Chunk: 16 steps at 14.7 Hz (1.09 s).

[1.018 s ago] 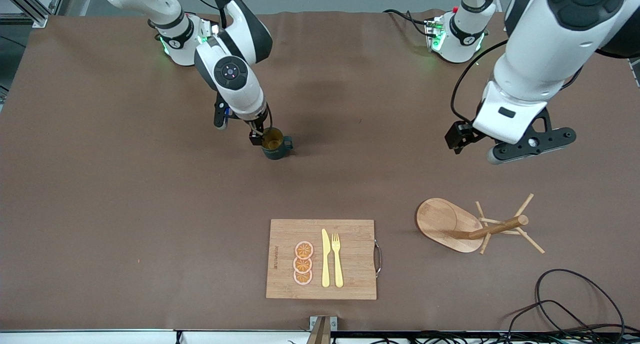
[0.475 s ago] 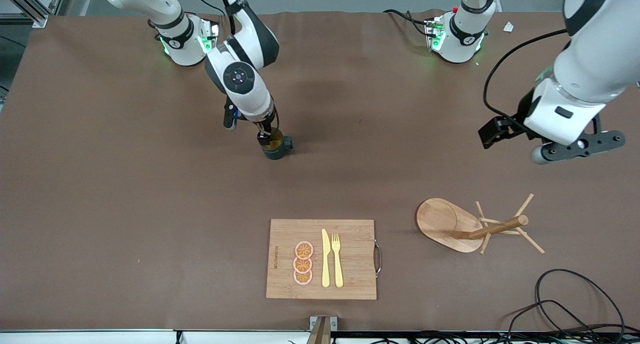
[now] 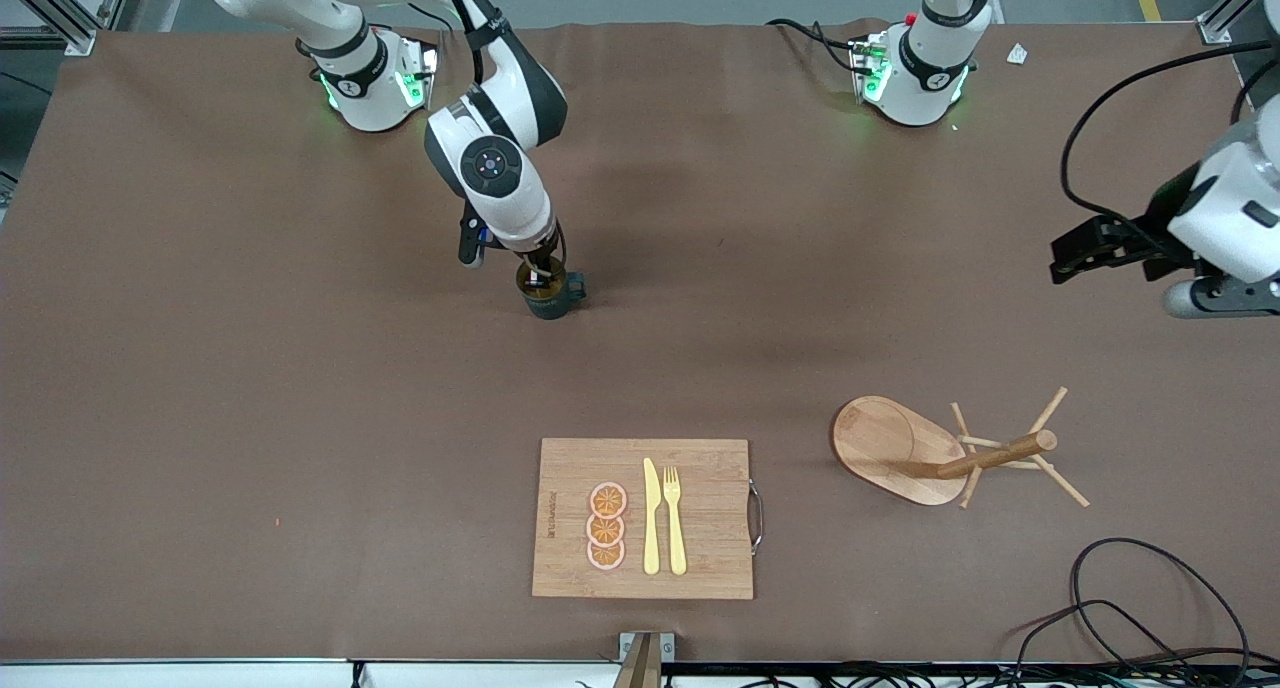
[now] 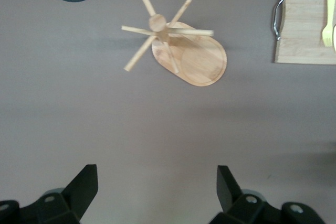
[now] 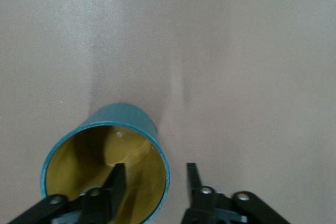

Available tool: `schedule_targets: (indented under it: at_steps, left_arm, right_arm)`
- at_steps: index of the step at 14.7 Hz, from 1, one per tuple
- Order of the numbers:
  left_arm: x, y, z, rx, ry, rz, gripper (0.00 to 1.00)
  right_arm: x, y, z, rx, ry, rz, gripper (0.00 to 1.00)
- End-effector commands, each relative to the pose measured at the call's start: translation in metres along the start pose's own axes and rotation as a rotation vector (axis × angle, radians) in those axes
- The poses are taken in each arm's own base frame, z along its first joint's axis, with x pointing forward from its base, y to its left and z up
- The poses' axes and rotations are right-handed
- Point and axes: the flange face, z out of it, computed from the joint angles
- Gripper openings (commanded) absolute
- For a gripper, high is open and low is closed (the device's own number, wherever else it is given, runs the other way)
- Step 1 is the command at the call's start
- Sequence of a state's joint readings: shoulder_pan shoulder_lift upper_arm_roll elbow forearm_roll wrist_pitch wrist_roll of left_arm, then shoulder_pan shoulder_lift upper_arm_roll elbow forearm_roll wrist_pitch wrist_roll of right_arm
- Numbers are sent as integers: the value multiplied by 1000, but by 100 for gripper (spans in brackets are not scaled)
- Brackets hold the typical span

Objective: Transfer cup from left to right arm and place

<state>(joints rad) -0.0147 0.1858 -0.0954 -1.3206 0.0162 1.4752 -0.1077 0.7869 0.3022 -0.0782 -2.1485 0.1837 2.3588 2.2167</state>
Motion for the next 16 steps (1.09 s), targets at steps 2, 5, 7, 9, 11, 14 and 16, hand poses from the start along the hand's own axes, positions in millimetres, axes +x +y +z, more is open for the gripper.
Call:
schedule_targets:
  at_steps: [2,5,7,9,11,14,16]
  left_arm:
    - [-9,-11,0,-9,-39,5,100]
    - [-9,-13,1,-3,-40,-63,100]
    - [-10,-11,-2,-3,-39,-57,100]
    - [-9,-7,-9,-10,-7,-60,100]
    - [-8,-4,-11,-14,8,-60,100]
    - [-7,-9,-10,-15,11,-66,100]
    - [-5,-21,-8,-15,8,-78,100]
  right_arm:
    - [6,0,-5,-10,-18,27,0]
    - [22,-7,-16,-47,-6,-81,0]
    - [42,-18,-32,-59,-18,-235,0]
    - [67,-30,-48,-74,-33,-403,0]
    - [87,-35,-58,-109,-45,-588,0]
    - [125,-54,-75,-94,-80,-866,0]
    - [147,-61,-76,-116,-95,-1047,0]
